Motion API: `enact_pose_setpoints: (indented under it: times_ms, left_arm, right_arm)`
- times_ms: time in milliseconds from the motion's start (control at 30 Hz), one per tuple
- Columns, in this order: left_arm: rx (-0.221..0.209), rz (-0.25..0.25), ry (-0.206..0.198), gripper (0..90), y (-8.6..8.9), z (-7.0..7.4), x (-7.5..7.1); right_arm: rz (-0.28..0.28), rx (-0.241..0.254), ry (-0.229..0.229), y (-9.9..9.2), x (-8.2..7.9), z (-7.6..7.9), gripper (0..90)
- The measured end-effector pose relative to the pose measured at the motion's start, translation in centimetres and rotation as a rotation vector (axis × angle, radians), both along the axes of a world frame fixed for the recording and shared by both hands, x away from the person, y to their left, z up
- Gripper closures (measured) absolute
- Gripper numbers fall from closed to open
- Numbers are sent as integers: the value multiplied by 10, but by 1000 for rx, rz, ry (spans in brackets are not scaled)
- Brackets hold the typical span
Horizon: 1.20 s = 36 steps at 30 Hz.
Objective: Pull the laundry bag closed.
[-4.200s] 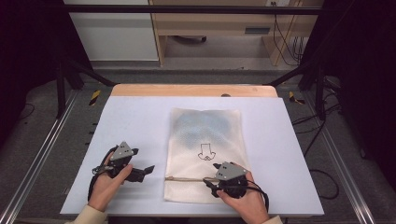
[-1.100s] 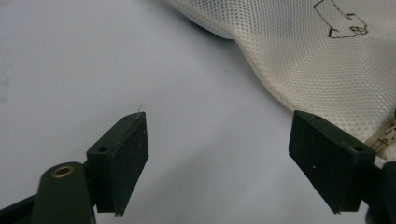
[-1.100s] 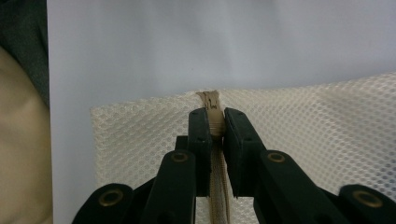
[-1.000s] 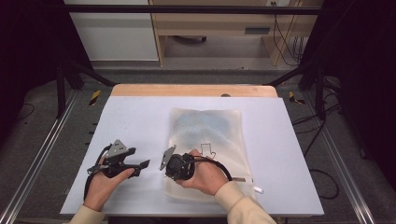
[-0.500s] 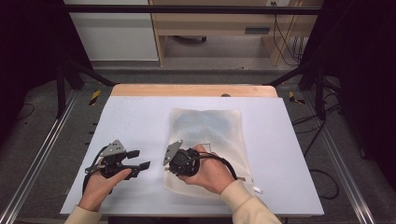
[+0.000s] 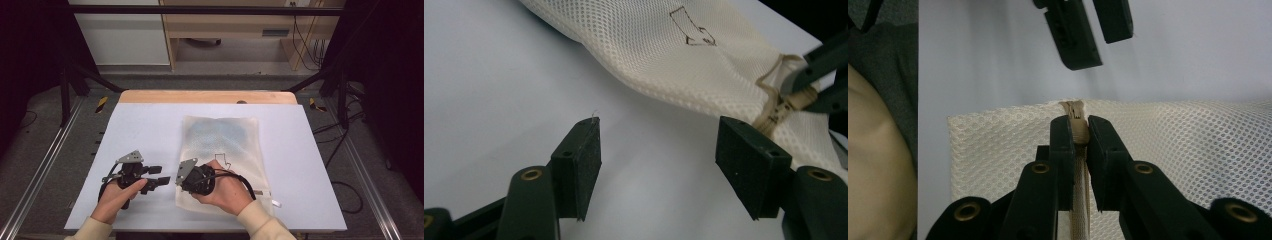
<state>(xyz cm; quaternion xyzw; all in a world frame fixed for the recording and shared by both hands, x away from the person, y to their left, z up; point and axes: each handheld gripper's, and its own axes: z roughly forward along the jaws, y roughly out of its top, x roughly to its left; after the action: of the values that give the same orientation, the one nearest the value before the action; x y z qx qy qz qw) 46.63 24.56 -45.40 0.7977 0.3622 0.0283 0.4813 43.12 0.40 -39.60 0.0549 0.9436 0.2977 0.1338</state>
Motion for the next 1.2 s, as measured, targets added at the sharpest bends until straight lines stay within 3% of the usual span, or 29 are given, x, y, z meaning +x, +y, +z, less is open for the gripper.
enact_pose_setpoints:
  times_ms: [200, 567, 800, 933, 1200]
  left_arm:
    - [-72, 17, 64, 317, -12, 0, 4]
    - [-54, 22, 120, 306, -20, -6, 5]
    - [-88, 25, 136, 305, -23, -7, 7]
    - [-120, 33, 170, 303, -29, -11, 7]
    - [-134, 10, 206, 307, -40, -16, 7]
  right_arm:
    - [9, -6, -13, 2, -5, -7, 816]
    - [14, 2, -27, 2, -8, -7, 816]
    - [23, 7, -37, 3, -10, -7, 816]
    - [25, 12, -38, 4, -11, -6, 816]
    - [25, 13, -44, 2, -13, -5, 817]
